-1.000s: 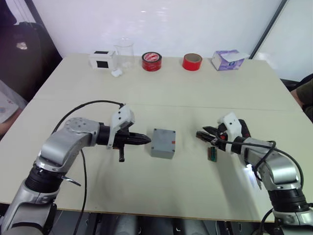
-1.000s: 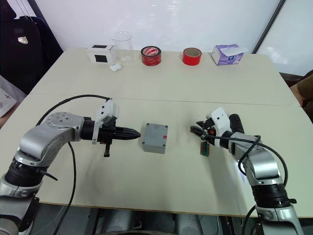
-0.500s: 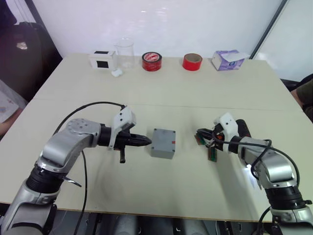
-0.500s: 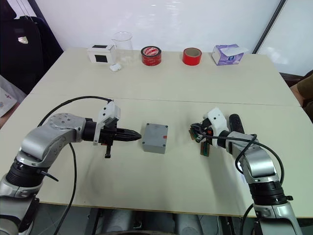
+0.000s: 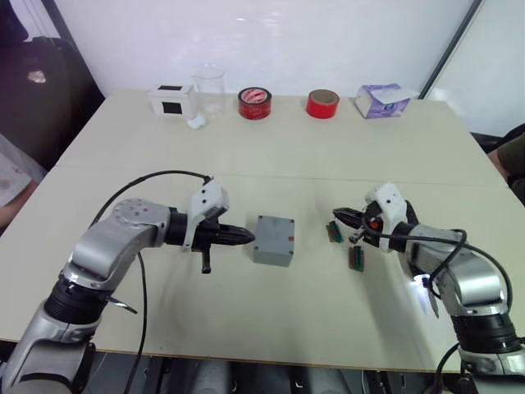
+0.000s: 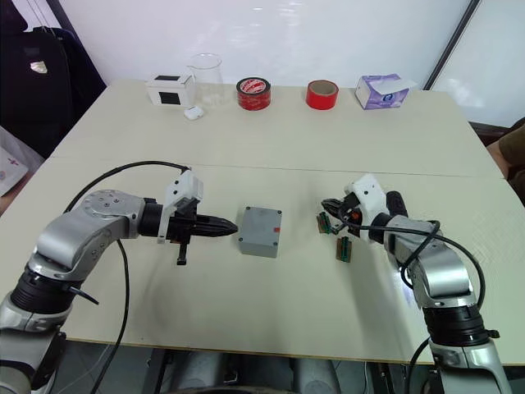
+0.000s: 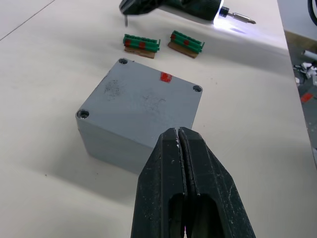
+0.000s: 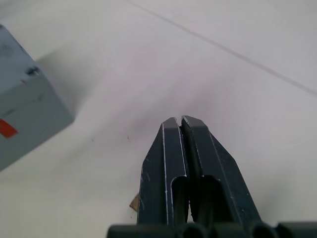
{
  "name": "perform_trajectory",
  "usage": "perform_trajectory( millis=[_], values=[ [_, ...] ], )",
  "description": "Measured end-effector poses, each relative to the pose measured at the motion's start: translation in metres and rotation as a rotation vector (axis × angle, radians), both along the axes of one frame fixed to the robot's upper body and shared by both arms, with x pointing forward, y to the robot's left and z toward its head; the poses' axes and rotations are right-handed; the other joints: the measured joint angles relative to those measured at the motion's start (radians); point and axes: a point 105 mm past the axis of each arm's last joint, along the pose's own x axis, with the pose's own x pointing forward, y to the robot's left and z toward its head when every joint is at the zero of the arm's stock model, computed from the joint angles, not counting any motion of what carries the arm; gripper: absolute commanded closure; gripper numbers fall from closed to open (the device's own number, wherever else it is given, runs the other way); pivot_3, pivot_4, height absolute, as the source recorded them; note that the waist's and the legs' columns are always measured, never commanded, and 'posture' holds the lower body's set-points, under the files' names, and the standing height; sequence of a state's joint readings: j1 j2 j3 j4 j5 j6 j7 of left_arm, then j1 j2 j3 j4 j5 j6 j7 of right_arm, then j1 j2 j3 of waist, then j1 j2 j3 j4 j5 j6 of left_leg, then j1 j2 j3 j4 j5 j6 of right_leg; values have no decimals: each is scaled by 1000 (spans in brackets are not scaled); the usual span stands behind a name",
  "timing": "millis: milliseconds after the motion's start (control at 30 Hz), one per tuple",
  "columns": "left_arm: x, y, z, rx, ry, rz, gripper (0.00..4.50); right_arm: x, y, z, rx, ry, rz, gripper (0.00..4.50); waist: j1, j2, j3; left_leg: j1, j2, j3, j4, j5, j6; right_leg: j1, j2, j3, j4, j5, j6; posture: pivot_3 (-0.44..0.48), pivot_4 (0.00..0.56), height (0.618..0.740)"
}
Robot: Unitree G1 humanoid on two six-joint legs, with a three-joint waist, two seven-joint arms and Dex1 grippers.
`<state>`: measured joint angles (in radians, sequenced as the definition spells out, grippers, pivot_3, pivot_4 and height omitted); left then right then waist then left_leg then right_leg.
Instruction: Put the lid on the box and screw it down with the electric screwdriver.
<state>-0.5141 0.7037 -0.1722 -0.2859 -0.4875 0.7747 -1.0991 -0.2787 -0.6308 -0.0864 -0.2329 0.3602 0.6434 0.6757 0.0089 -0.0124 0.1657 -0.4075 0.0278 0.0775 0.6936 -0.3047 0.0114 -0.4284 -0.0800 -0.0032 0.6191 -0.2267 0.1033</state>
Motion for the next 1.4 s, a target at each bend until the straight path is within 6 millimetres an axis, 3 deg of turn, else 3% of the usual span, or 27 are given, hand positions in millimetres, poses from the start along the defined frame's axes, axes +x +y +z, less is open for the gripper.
perform_trajectory(
  millis=[100,233,367,567,1400],
  values=[
    [2,2,-1,2,7,8,4500,-2,10,16,16,-37,40,4478,-2,0,0,0,0,0,0,0,0,0,0,0,0,0,0,0,150,740],
    [5,7,-3,2,15,20,4500,-10,39,39,56,-99,141,4478,-2,0,0,0,1,0,0,0,0,0,1,0,1,0,0,0,150,740],
    [10,12,5,-18,-4,47,4500,-17,66,34,100,-79,214,4478,-1,0,0,0,0,0,0,0,0,0,0,0,0,0,0,0,150,740],
    [11,13,6,-29,6,62,4500,-25,83,15,107,-32,259,4478,1,0,0,0,0,0,0,0,0,0,0,0,0,0,0,0,150,740],
    [10,12,4,-33,5,64,4500,-17,80,4,61,-45,230,4478,1,0,0,0,0,0,1,0,0,0,0,0,1,0,0,0,150,740]
  ],
)
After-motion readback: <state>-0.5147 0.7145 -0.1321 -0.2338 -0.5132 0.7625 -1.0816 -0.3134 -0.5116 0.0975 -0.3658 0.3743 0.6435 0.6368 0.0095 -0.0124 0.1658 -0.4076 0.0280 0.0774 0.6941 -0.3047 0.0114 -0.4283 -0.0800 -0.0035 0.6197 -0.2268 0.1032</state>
